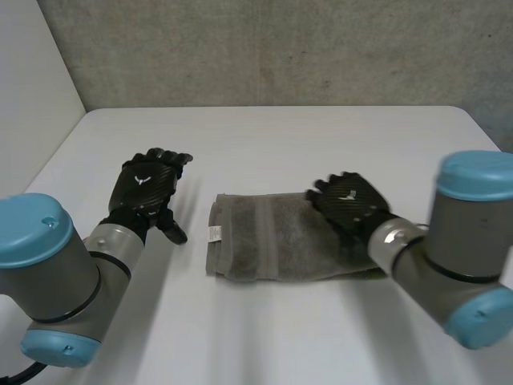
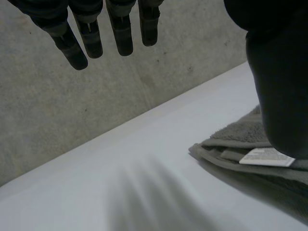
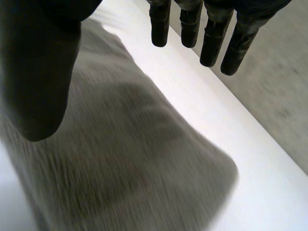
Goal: Fold the towel.
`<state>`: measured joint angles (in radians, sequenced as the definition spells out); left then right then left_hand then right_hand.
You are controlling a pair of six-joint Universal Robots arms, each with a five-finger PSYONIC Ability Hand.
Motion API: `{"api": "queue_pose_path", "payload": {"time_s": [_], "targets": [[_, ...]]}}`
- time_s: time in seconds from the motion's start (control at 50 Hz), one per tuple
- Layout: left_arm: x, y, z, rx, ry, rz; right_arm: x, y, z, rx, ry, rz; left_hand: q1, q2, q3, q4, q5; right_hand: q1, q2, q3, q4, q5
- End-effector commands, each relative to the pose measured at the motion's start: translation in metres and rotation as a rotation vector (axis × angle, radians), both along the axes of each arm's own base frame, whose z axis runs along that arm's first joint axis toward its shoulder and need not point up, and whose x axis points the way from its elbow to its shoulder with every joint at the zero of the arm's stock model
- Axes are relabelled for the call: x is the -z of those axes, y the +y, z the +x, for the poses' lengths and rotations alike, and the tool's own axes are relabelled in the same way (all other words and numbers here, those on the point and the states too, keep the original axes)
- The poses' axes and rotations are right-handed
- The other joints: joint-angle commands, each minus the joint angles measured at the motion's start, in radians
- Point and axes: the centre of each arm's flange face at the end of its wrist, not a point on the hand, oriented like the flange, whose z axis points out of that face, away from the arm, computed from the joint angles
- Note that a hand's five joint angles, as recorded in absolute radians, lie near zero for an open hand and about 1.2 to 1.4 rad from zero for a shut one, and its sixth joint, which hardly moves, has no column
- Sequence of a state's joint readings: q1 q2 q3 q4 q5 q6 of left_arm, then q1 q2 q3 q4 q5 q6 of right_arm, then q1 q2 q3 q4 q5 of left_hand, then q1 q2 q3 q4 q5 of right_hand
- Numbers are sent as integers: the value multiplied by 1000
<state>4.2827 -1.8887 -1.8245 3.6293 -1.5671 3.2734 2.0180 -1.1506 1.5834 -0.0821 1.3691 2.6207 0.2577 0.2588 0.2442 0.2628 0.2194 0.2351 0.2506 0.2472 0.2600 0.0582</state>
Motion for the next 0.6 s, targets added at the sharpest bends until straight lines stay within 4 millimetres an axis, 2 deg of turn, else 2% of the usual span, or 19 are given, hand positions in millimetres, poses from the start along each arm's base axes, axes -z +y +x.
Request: {"api": "queue_pose_path", "payload": {"time_s": [0.02, 0.06, 0.12, 0.16, 0.18, 0.2, 0.28, 0.34, 0.36, 0.38, 0.4, 0.42, 0.44, 0.46, 0.5, 0.52, 0.54, 0.56, 0.6], "targets": [[9, 1, -1, 3, -4, 24, 25, -1, -39, 39, -1, 67, -79, -81, -66, -85, -216, 88, 72, 76, 63, 90], [9, 2, -1, 5, -5, 25, 34, -3, -48, 51, -1, 71, -79, -81, -66, -85, -216, 307, 291, 295, 282, 309], [11, 4, -3, 12, -7, 30, 38, -4, -51, 57, -2, 68, -79, -81, -66, -85, -216, 431, 416, 419, 406, 434], [11, 4, -3, 12, -8, 31, 41, -8, -55, 74, -4, 53, -79, -81, -66, -85, -216, 808, 792, 796, 783, 810], [12, 5, -2, 12, -10, 35, 41, -8, -55, 74, -4, 53, -79, -81, -66, -85, -216, 810, 794, 798, 785, 812], [12, 5, -2, 12, -10, 35, 42, -11, -57, 82, -5, 50, -79, -81, -66, -85, -216, 1118, 1102, 1106, 1093, 1120], [7, 6, -2, 9, -5, 27, 39, -19, -65, 123, -1, 38, -79, -81, -66, -85, -216, 1161, 1146, 1149, 1136, 1163], [-4, 9, -4, 22, 8, 1, 25, -26, -70, 139, 14, -13, -79, -81, -66, -85, -216, 1161, 1146, 1149, 1136, 1163], [-4, 10, -4, 22, 8, 1, 11, -28, -71, 136, 27, -71, -79, -81, -66, -85, -216, 1161, 1146, 1149, 1136, 1163], [-15, 11, -5, 28, 22, -28, -3, -28, -69, 118, 46, -121, -79, -81, -66, -85, -216, 1161, 1146, 1149, 1136, 1163], [-25, 13, -6, 33, 34, -54, -3, -28, -69, 118, 46, -121, -79, -81, -66, -85, -216, 1161, 1146, 1149, 1136, 1163], [-25, 13, -6, 33, 34, -54, -16, -26, -67, 99, 63, -158, -79, -81, -66, -85, -216, 1161, 1146, 1149, 1136, 1163], [-34, 14, -7, 36, 48, -78, -23, -28, -66, 90, 81, -172, -79, -81, -66, -85, -216, 1161, 1146, 1149, 1136, 1163], [-41, 14, -7, 37, 57, -98, -23, -28, -66, 89, 81, -172, -79, -81, -66, -85, -216, 1161, 1146, 1149, 1136, 1163], [-48, 15, -9, 43, 69, -117, -29, -27, -59, 60, 92, -178, -79, -81, -66, -85, -216, 1161, 1146, 1149, 1136, 1163], [-48, 15, -9, 44, 69, -118, -34, -20, -43, 4, 93, -179, -79, -81, -66, -85, -216, 1161, 1146, 1149, 1136, 1163], [-57, 16, -11, 50, 82, -143, -37, -8, -19, -87, 86, -182, -77, -78, -63, -82, -213, 1161, 1146, 1149, 1136, 1163], [-63, 17, -13, 54, 93, -158, -37, -7, -19, -88, 86, -182, -77, -78, -63, -82, -213, 1161, 1146, 1149, 1136, 1163], [-67, 16, -15, 58, 99, -166, -41, 18, 29, -252, 74, -207, -74, -75, -60, -79, -210, 1161, 1146, 1149, 1136, 1163]]}}
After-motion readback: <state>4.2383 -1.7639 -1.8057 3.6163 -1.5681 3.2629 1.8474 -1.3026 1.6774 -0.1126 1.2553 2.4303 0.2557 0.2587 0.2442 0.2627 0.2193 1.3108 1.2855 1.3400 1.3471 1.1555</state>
